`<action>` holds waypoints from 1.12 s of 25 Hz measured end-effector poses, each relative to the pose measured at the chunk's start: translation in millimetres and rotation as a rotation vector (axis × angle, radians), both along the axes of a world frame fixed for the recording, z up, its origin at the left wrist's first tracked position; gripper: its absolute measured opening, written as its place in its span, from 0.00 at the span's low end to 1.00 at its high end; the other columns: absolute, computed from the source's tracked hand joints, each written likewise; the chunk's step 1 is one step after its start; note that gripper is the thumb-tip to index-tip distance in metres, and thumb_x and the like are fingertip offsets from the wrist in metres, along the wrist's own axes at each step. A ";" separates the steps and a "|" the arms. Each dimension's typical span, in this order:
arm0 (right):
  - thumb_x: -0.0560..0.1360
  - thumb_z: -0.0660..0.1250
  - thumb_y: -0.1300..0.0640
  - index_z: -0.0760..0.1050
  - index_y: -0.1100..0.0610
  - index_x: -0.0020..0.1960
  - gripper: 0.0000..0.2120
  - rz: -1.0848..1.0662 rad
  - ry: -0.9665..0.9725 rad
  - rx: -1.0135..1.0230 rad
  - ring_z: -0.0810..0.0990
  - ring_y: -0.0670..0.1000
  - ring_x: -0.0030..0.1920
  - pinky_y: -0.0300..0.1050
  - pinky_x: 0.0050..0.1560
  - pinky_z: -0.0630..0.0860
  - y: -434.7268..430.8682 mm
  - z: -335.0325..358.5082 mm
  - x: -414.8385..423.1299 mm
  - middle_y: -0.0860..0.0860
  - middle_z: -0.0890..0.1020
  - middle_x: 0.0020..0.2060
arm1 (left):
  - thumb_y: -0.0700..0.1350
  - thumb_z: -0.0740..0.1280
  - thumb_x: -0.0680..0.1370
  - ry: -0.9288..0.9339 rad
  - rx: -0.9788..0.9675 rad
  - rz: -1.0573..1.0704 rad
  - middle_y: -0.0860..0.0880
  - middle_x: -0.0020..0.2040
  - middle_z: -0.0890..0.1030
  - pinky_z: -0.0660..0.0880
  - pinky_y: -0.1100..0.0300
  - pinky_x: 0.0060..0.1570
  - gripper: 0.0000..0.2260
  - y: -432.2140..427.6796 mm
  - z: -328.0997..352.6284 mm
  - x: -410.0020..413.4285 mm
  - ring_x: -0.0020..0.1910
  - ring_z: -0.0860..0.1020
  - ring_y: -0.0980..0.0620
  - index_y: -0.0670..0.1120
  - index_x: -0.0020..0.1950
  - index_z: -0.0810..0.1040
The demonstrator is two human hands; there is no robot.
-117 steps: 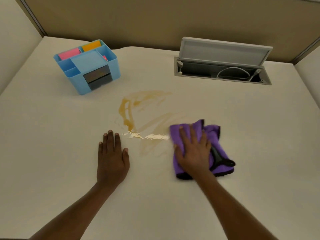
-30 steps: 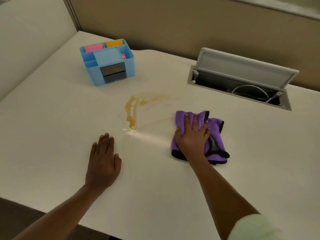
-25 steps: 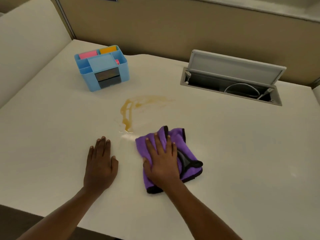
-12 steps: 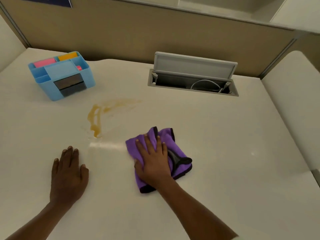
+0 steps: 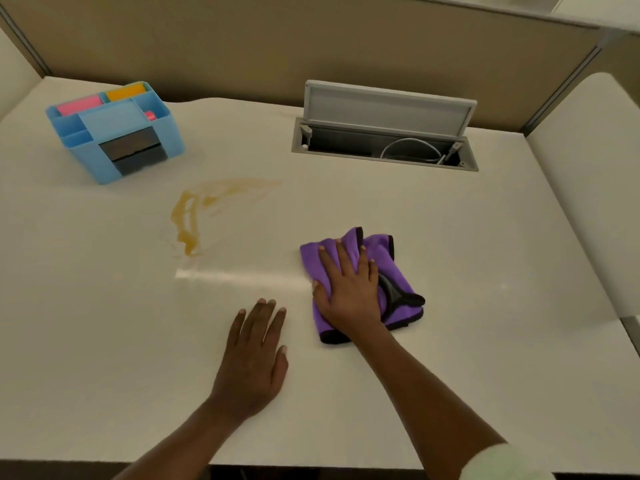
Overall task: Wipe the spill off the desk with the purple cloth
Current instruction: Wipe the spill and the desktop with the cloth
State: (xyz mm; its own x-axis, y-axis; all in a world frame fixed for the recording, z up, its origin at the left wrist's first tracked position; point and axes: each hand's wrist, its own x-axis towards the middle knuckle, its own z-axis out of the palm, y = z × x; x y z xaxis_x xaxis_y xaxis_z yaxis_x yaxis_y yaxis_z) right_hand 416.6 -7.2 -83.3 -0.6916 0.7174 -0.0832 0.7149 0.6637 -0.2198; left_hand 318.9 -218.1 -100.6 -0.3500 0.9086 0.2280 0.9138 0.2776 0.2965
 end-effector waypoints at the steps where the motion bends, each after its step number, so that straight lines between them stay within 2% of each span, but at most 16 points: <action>1: 0.82 0.48 0.34 0.47 0.42 0.84 0.33 0.072 -0.002 0.011 0.48 0.65 0.83 0.69 0.81 0.48 -14.8 -5.5 21.5 0.50 0.51 0.85 | 0.49 0.57 0.81 -0.002 -0.016 -0.018 0.40 0.77 0.68 0.61 0.41 0.76 0.25 5.4 -0.5 4.0 0.79 0.63 0.42 0.42 0.77 0.67; 4: 0.81 0.47 0.34 0.46 0.40 0.84 0.33 0.173 -0.042 0.008 0.51 0.61 0.84 0.68 0.81 0.50 9.8 -6.0 66.7 0.46 0.50 0.85 | 0.51 0.55 0.81 -0.009 -0.058 -0.005 0.41 0.78 0.66 0.60 0.42 0.77 0.26 13.5 -2.2 5.2 0.79 0.62 0.43 0.42 0.78 0.65; 8: 0.82 0.52 0.38 0.51 0.43 0.84 0.31 -0.100 -0.048 0.065 0.51 0.67 0.83 0.70 0.81 0.49 81.7 7.7 28.1 0.50 0.54 0.84 | 0.52 0.55 0.82 0.003 -0.071 -0.019 0.41 0.79 0.65 0.59 0.43 0.77 0.26 12.3 -5.8 6.1 0.80 0.61 0.43 0.42 0.79 0.64; 11: 0.82 0.54 0.39 0.51 0.45 0.84 0.32 -0.239 -0.016 0.005 0.50 0.70 0.82 0.71 0.80 0.48 71.2 9.8 -7.3 0.53 0.53 0.85 | 0.52 0.55 0.82 0.001 -0.082 -0.016 0.42 0.79 0.66 0.60 0.42 0.77 0.26 13.8 -6.2 5.7 0.80 0.61 0.43 0.43 0.78 0.65; 15: 0.81 0.52 0.35 0.47 0.41 0.84 0.34 0.109 0.007 0.022 0.49 0.63 0.84 0.67 0.82 0.47 -8.6 -5.0 51.4 0.47 0.51 0.85 | 0.53 0.56 0.81 -0.008 -0.094 -0.019 0.42 0.79 0.66 0.60 0.42 0.76 0.26 13.0 -7.7 6.3 0.79 0.62 0.43 0.43 0.78 0.66; 17: 0.80 0.53 0.36 0.51 0.40 0.83 0.34 0.141 0.011 0.002 0.55 0.61 0.83 0.66 0.81 0.51 -1.4 -4.0 88.8 0.45 0.53 0.84 | 0.54 0.56 0.81 -0.016 -0.097 -0.011 0.43 0.79 0.65 0.58 0.43 0.77 0.27 13.4 -8.3 4.7 0.80 0.61 0.44 0.44 0.78 0.65; 19: 0.78 0.53 0.38 0.58 0.42 0.82 0.33 0.021 -0.001 0.069 0.60 0.65 0.81 0.66 0.80 0.55 43.5 3.0 95.1 0.47 0.59 0.83 | 0.54 0.55 0.81 -0.012 -0.096 -0.008 0.43 0.79 0.65 0.57 0.43 0.77 0.27 14.0 -8.8 4.8 0.80 0.60 0.45 0.44 0.78 0.65; 20: 0.79 0.52 0.38 0.58 0.43 0.82 0.32 -0.058 -0.030 0.096 0.59 0.67 0.81 0.67 0.80 0.55 67.8 9.4 84.5 0.49 0.59 0.83 | 0.54 0.55 0.81 -0.008 -0.097 -0.009 0.43 0.79 0.65 0.57 0.43 0.77 0.27 14.1 -8.5 5.0 0.80 0.60 0.44 0.44 0.78 0.65; 22: 0.83 0.51 0.40 0.52 0.43 0.84 0.31 -0.231 -0.055 0.044 0.53 0.69 0.82 0.69 0.80 0.51 101.7 19.9 46.2 0.51 0.55 0.84 | 0.53 0.55 0.81 -0.006 -0.096 -0.013 0.43 0.79 0.65 0.57 0.43 0.77 0.27 14.7 -7.8 4.5 0.80 0.60 0.44 0.44 0.78 0.65; 24: 0.83 0.53 0.41 0.51 0.45 0.84 0.31 -0.330 -0.039 0.002 0.51 0.69 0.82 0.69 0.80 0.49 89.0 20.6 17.1 0.52 0.53 0.85 | 0.53 0.55 0.81 -0.002 -0.089 -0.013 0.42 0.79 0.65 0.59 0.41 0.76 0.27 15.1 -6.9 4.9 0.80 0.61 0.43 0.43 0.78 0.66; 25: 0.83 0.54 0.41 0.52 0.45 0.84 0.31 -0.310 -0.011 0.019 0.52 0.69 0.82 0.68 0.80 0.50 68.2 14.1 15.0 0.52 0.54 0.84 | 0.53 0.55 0.81 -0.003 -0.087 -0.010 0.42 0.79 0.65 0.59 0.41 0.76 0.27 14.7 -7.1 4.3 0.80 0.61 0.43 0.43 0.78 0.66; 28: 0.81 0.53 0.39 0.54 0.42 0.83 0.32 -0.045 0.024 0.065 0.55 0.64 0.83 0.66 0.81 0.52 -7.7 -2.7 67.1 0.49 0.58 0.84 | 0.53 0.55 0.81 -0.008 -0.084 -0.001 0.42 0.79 0.66 0.59 0.42 0.77 0.27 13.7 -6.9 4.8 0.80 0.61 0.44 0.43 0.78 0.66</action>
